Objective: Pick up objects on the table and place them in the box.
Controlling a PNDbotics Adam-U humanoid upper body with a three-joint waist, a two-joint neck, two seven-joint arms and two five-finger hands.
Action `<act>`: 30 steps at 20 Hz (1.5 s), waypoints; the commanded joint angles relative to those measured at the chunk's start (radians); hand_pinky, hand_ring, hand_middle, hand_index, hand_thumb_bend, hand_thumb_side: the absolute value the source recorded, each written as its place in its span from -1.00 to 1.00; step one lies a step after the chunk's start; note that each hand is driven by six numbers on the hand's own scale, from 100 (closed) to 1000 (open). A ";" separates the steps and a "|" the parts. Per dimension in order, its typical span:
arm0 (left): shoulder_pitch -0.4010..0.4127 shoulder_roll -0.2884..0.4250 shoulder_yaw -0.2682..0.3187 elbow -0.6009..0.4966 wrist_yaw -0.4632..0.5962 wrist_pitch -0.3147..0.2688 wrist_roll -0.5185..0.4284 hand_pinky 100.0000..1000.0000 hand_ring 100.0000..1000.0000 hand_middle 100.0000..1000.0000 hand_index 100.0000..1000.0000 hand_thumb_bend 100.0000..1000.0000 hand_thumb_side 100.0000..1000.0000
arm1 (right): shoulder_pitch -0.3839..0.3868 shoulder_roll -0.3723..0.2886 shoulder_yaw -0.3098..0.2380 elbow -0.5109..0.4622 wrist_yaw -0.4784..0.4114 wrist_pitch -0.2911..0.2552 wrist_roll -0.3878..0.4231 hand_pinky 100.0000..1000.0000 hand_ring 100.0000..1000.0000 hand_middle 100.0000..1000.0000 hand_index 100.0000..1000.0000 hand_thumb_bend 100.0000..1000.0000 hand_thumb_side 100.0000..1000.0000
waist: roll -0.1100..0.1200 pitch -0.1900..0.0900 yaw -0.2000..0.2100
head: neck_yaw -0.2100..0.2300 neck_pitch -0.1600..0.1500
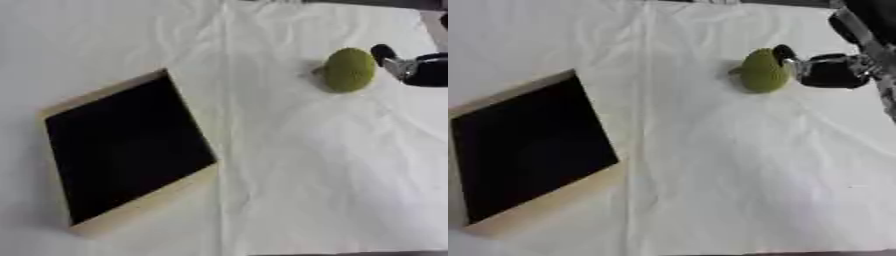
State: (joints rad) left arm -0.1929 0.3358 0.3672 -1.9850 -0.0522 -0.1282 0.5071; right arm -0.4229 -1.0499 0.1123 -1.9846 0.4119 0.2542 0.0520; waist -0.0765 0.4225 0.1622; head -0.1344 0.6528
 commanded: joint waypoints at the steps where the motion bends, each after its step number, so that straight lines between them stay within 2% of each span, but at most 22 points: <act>1: -0.004 0.019 0.003 -0.015 0.002 -0.001 -0.002 -0.12 -0.16 -0.02 0.35 -0.55 0.06 | -0.023 -0.050 -0.015 -0.015 -0.058 0.050 0.053 0.74 0.55 0.60 0.79 -0.50 -1.00 | 0.003 -0.019 0.001 | -0.008 -0.002; 5: -0.003 0.018 0.003 -0.015 0.002 0.000 -0.002 -0.12 -0.16 -0.02 0.35 -0.55 0.06 | -0.051 -0.055 -0.021 -0.015 -0.113 0.108 0.113 0.74 0.54 0.60 0.79 -0.49 -1.00 | 0.003 -0.018 0.001 | -0.014 -0.004; 8: -0.003 0.017 0.002 -0.015 0.002 -0.001 -0.003 -0.12 -0.16 -0.02 0.35 -0.55 0.06 | -0.067 -0.052 -0.020 -0.015 -0.122 0.141 0.143 0.74 0.55 0.60 0.79 -0.49 -1.00 | 0.003 -0.017 0.002 | -0.019 -0.008; 14: -0.003 0.017 0.002 -0.015 0.002 -0.001 -0.003 -0.12 -0.16 -0.02 0.35 -0.55 0.07 | -0.075 -0.048 -0.017 -0.015 -0.113 0.154 0.160 0.74 0.57 0.64 0.81 -0.49 -1.00 | 0.004 -0.016 0.003 | -0.022 -0.012; 17: -0.004 0.014 0.001 -0.015 0.003 0.000 -0.006 -0.12 -0.16 -0.02 0.35 -0.56 0.07 | -0.082 -0.034 0.018 -0.006 -0.104 0.187 0.194 0.74 0.58 0.65 0.81 -0.50 -1.00 | 0.005 -0.013 0.009 | -0.032 -0.025; 21: -0.004 0.012 0.001 -0.015 0.003 0.000 -0.007 -0.12 -0.16 -0.02 0.35 -0.56 0.07 | -0.098 -0.023 0.040 -0.003 -0.085 0.227 0.247 0.74 0.59 0.66 0.82 -0.50 -1.00 | 0.004 -0.013 0.011 | -0.032 -0.027; 30: -0.005 0.009 0.000 -0.015 0.003 0.001 -0.010 -0.12 -0.16 -0.01 0.35 -0.56 0.07 | -0.128 0.007 0.071 0.064 -0.056 0.227 0.289 0.74 0.60 0.68 0.82 -0.50 -1.00 | 0.003 -0.011 0.016 | -0.033 -0.026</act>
State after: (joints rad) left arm -0.1933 0.3342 0.3665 -1.9850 -0.0520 -0.1252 0.5001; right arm -0.5378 -1.0250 0.1905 -1.9266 0.3449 0.4823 0.3372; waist -0.0767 0.4291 0.1779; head -0.1639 0.6342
